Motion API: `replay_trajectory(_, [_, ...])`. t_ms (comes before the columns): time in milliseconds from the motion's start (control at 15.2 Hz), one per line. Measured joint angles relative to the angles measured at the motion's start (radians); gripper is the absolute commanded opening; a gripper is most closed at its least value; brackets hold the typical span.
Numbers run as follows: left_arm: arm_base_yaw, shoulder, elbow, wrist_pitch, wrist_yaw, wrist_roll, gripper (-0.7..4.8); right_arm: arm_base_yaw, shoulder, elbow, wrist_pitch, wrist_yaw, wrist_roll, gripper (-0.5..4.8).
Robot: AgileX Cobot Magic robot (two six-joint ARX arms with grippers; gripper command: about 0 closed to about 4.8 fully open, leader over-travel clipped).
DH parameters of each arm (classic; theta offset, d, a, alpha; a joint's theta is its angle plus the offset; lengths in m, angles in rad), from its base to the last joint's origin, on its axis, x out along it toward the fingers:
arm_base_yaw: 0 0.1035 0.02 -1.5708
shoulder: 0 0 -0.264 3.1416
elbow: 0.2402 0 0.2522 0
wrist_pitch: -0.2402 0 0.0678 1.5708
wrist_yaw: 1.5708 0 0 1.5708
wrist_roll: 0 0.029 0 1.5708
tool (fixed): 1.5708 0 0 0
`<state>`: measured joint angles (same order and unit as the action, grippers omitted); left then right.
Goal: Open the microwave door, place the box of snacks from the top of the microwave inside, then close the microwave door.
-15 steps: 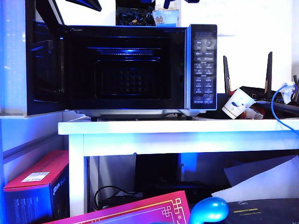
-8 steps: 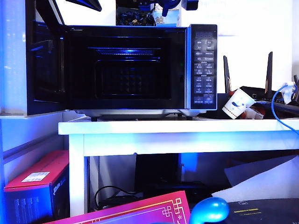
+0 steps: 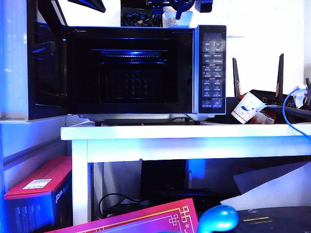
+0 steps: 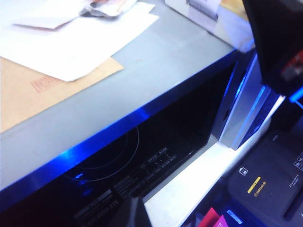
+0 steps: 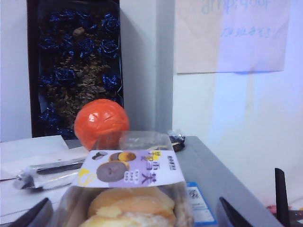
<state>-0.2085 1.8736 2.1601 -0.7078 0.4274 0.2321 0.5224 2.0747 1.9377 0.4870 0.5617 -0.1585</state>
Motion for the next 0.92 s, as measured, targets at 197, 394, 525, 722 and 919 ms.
replay_trajectory(197, [0.0,0.0,0.0,0.0,0.0,0.0,-0.06,-0.007,0.0,0.001,-0.057,-0.018,0.0,4.79])
replay_trajectory(394, [0.0,0.0,0.0,0.0,0.0,0.0,-0.06,-0.008,0.0,0.001,-0.084,-0.036,0.0,4.79])
replay_trajectory(525, [0.0,0.0,0.0,0.0,0.0,0.0,-0.06,-0.017,0.0,0.001,-0.111,-0.042,0.001,4.79])
replay_trajectory(722, [0.0,0.0,0.0,0.0,0.0,0.0,-0.06,-0.022,0.0,0.001,-0.13,-0.042,-0.008,4.79])
replay_trajectory(919, [0.0,0.0,0.0,0.0,0.0,0.0,-0.06,-0.022,0.0,0.001,-0.135,-0.042,-0.027,4.79])
